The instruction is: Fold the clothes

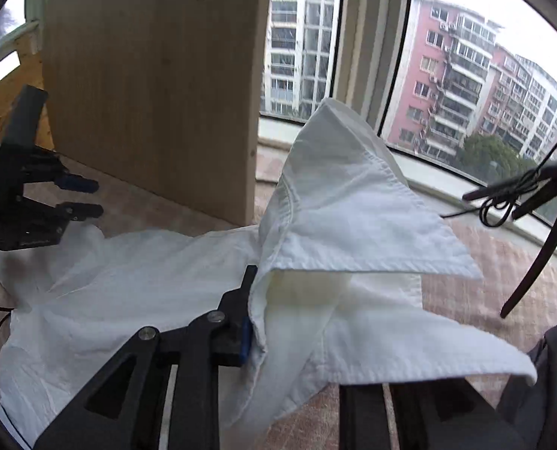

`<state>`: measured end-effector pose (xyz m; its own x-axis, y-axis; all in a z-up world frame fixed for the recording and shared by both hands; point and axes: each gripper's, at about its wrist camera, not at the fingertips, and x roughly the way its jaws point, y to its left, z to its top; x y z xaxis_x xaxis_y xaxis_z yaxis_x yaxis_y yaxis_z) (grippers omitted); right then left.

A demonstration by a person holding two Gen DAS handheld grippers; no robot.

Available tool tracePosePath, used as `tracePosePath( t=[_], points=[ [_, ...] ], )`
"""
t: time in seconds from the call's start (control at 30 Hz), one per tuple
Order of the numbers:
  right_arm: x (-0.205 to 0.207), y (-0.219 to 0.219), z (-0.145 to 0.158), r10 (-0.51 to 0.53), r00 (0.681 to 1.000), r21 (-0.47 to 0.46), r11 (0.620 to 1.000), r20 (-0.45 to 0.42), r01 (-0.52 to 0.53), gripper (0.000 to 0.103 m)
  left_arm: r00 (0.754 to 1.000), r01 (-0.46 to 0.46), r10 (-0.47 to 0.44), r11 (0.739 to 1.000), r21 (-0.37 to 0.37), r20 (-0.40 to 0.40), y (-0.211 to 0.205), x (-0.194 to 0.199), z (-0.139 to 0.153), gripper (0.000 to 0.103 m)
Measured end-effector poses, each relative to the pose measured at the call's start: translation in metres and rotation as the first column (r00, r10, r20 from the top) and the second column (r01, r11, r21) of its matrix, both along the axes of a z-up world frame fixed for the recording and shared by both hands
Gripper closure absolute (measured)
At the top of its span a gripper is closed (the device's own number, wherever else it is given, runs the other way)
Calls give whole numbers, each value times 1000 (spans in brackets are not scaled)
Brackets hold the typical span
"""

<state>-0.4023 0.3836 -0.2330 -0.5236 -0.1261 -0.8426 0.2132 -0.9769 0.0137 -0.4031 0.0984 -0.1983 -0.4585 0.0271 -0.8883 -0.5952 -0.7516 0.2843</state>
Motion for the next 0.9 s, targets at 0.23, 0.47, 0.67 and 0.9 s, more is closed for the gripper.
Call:
tracePosePath(
  t=[0.23,0.47,0.67,0.9],
  points=[
    [31,39,25,-77,995,-117,990,65,84,59,993,-13,-22,958,285,120,-69,56,54,68],
    [70,43,49,-148,989,-239,960,19,148,59,980,72,-112,971,230,167,-32,91,5,66],
    [81,-59,24,128,990,-263,959,56,-109,59,994,-82,75,993,90,85,-55,58,-13,64],
    [67,-135,-37,210,959,-144,972,191,-184,59,974,-34,-74,885,465,212,-52,101,14,61]
  ],
)
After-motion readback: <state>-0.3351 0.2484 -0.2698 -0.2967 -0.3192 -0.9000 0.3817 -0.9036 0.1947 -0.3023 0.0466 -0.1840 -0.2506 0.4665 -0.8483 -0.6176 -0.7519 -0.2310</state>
